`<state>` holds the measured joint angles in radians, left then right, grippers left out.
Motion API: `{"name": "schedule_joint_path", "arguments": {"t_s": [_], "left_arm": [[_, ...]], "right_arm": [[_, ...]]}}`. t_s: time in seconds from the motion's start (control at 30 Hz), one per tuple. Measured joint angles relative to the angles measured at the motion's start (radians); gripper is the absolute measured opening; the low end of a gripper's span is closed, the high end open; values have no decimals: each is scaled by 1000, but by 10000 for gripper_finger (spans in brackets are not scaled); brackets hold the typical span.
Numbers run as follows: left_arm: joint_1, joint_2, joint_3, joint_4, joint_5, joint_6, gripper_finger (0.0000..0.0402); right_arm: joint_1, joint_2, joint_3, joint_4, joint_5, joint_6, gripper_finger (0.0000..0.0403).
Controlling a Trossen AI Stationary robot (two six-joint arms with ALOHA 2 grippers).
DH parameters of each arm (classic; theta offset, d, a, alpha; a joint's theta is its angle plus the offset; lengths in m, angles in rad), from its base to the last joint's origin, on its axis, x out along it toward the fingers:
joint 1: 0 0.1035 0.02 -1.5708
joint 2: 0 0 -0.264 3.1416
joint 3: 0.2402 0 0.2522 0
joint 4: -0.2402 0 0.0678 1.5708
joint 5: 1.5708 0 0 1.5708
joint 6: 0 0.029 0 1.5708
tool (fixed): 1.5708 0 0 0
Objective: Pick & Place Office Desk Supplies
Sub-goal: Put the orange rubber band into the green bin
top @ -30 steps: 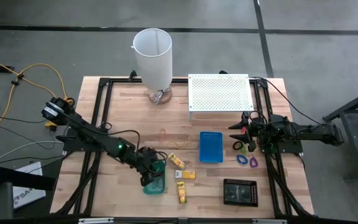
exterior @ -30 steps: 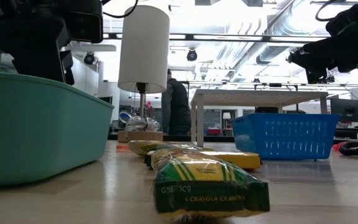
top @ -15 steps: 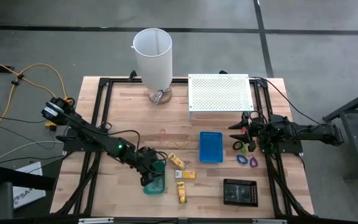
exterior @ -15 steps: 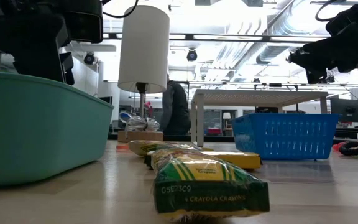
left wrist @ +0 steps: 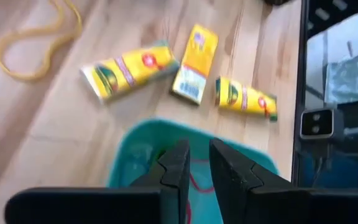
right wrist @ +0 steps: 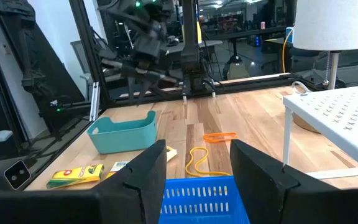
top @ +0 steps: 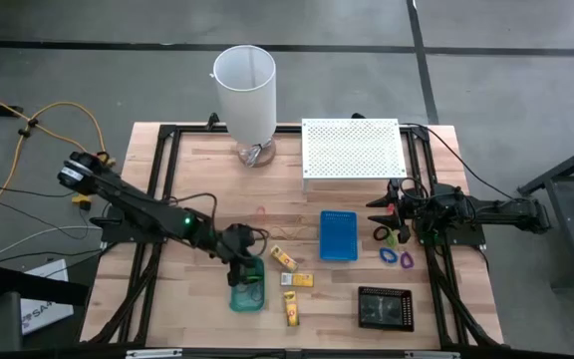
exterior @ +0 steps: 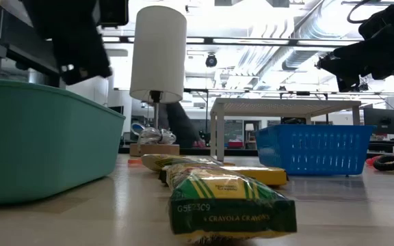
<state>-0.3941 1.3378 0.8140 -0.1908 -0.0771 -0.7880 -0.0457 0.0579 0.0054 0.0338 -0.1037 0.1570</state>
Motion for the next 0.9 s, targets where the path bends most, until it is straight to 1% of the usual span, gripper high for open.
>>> {"name": "schedule_joint_path", "arguments": {"t_s": [0.17,0.47,0.9], "left_arm": [[56,-34,0,-2,-3,57,58],[133,-32,0,-11,-7,132,58],[253,59,0,-23,-60,239,58]], "right_arm": [[0,0,0,0,0,0,166],[0,0,0,0,0,0,166],[0,0,0,0,0,0,166]]}}
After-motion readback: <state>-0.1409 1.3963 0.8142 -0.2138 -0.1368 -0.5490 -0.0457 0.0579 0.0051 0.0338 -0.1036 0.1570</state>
